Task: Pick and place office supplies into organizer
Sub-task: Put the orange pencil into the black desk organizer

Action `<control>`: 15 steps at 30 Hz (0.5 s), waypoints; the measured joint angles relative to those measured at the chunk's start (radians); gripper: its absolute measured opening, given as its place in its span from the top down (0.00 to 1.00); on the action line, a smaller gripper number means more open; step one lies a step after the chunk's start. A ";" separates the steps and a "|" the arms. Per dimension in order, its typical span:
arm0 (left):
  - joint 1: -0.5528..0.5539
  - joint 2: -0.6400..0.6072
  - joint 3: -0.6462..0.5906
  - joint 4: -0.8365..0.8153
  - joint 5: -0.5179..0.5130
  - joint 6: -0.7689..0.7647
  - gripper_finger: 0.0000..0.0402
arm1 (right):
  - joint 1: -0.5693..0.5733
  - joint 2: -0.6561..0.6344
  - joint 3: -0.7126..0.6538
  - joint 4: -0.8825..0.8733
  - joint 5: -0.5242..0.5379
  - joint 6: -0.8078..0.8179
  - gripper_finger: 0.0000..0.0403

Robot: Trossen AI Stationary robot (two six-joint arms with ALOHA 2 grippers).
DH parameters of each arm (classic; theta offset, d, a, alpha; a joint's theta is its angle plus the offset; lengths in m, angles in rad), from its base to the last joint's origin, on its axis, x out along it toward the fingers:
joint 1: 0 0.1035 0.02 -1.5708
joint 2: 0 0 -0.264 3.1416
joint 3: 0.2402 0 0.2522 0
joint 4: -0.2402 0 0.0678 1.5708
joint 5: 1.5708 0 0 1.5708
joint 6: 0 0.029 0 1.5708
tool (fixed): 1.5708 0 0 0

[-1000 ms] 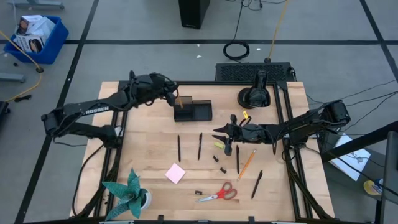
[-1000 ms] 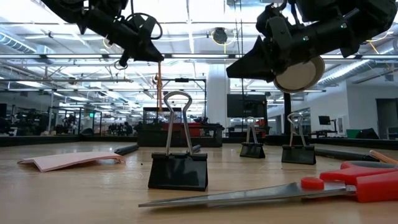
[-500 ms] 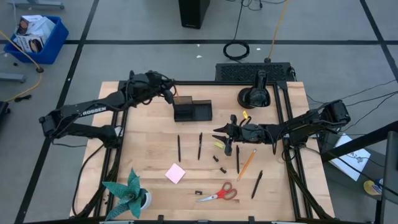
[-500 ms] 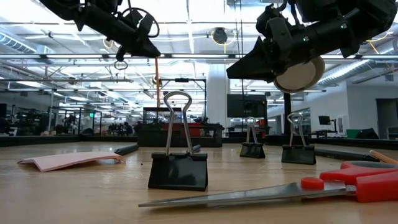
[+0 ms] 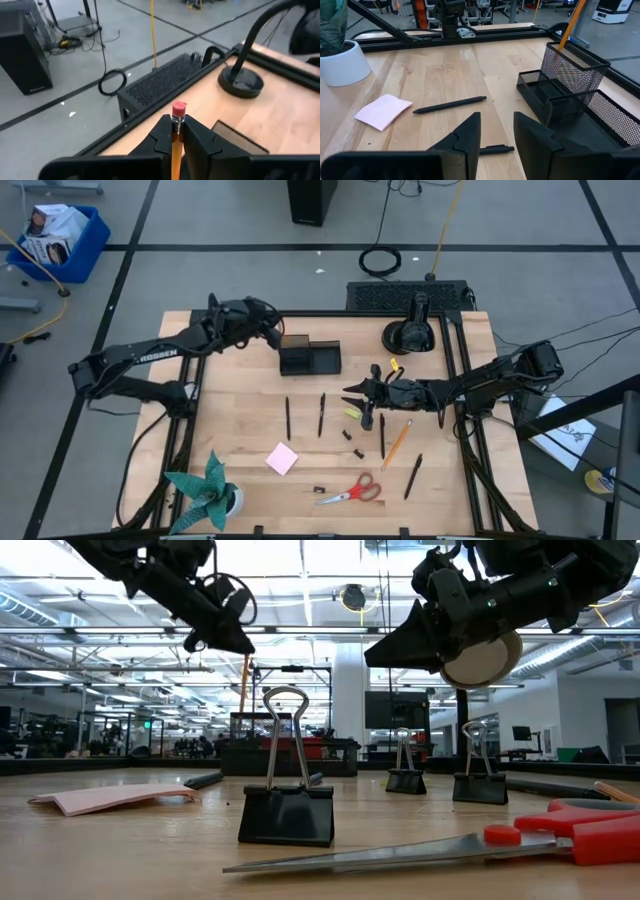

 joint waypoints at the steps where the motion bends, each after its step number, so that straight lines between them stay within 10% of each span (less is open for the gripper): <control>1: 0.000 0.016 0.000 0.007 0.000 0.000 0.92 | 0.000 0.000 0.000 0.000 0.000 0.000 0.73; 15: 0.000 0.206 0.000 0.093 -0.040 0.017 0.91 | 0.000 0.000 0.000 -0.001 0.000 0.000 0.73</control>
